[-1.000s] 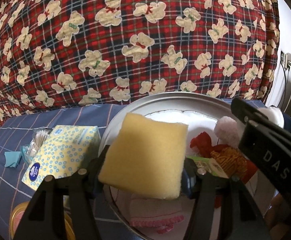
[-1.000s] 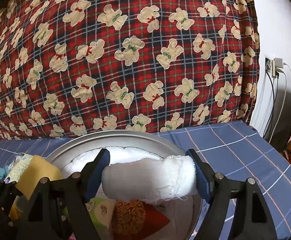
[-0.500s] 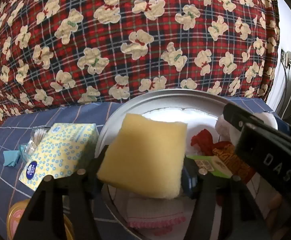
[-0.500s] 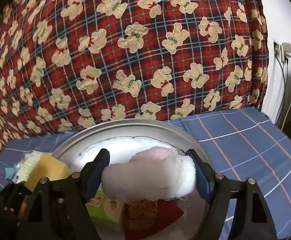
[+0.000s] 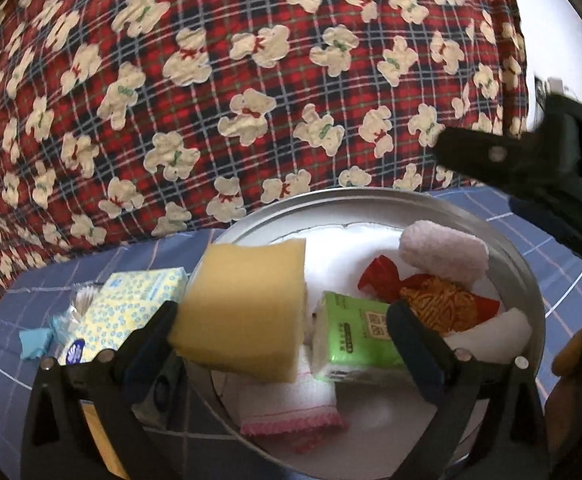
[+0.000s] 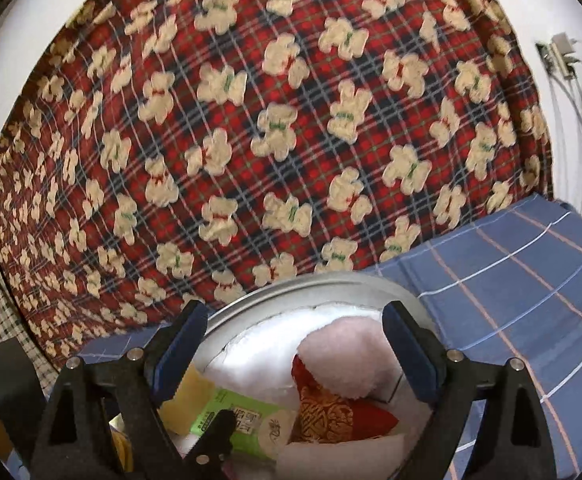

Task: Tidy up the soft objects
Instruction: 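Lower the sponge and towel into the tin and open both grippers, then lift both open grippers out of the tin and withdraw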

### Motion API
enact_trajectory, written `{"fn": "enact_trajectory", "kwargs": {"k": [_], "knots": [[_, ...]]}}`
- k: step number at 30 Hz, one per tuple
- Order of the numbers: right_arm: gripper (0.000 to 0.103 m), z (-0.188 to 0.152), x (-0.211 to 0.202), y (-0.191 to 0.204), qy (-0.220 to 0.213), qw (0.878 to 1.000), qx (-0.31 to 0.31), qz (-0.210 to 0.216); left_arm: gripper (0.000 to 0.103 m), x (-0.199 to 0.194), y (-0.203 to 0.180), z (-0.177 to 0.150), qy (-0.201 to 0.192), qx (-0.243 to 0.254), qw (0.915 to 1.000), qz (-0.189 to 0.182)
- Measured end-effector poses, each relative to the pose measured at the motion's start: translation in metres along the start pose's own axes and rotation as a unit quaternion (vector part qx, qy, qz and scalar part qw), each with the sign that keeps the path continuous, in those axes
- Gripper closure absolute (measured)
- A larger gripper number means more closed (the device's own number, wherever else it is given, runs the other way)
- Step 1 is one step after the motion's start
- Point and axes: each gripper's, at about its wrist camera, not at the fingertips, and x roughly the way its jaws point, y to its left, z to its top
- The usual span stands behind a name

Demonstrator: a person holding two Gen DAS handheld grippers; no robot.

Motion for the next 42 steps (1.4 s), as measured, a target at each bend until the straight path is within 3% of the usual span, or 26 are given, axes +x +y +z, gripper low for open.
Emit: {"fn": "enact_trajectory", "kwargs": {"k": [5,8,14,17,29,42], "knots": [[0.012,-0.003,-0.012,-0.003,-0.028,0.999,-0.004,-0.026,0.0,-0.004,0.007,-0.003,-0.004,-0.021,0.9997,-0.008],[0.012,-0.006,-0.019,-0.001,-0.048,0.997,-0.017,-0.065,0.0,-0.007,0.006,-0.005,-0.01,-0.018,0.9998,-0.004],[0.012,-0.015,-0.035,0.008,-0.119,0.982,-0.062,-0.135,0.0,-0.019,0.01,-0.008,-0.033,-0.021,0.9992,0.005],[0.012,-0.021,-0.039,0.016,-0.129,0.975,-0.091,-0.155,0.0,-0.022,0.014,-0.011,-0.043,-0.024,0.9987,0.009],[0.012,-0.035,-0.056,0.025,-0.111,0.981,-0.071,-0.141,0.0,-0.046,0.021,-0.021,-0.088,-0.025,0.9958,0.008],[0.012,-0.054,-0.078,0.046,-0.099,0.985,-0.062,-0.126,0.0,-0.075,0.041,-0.041,-0.097,-0.043,0.9943,0.004]]}}
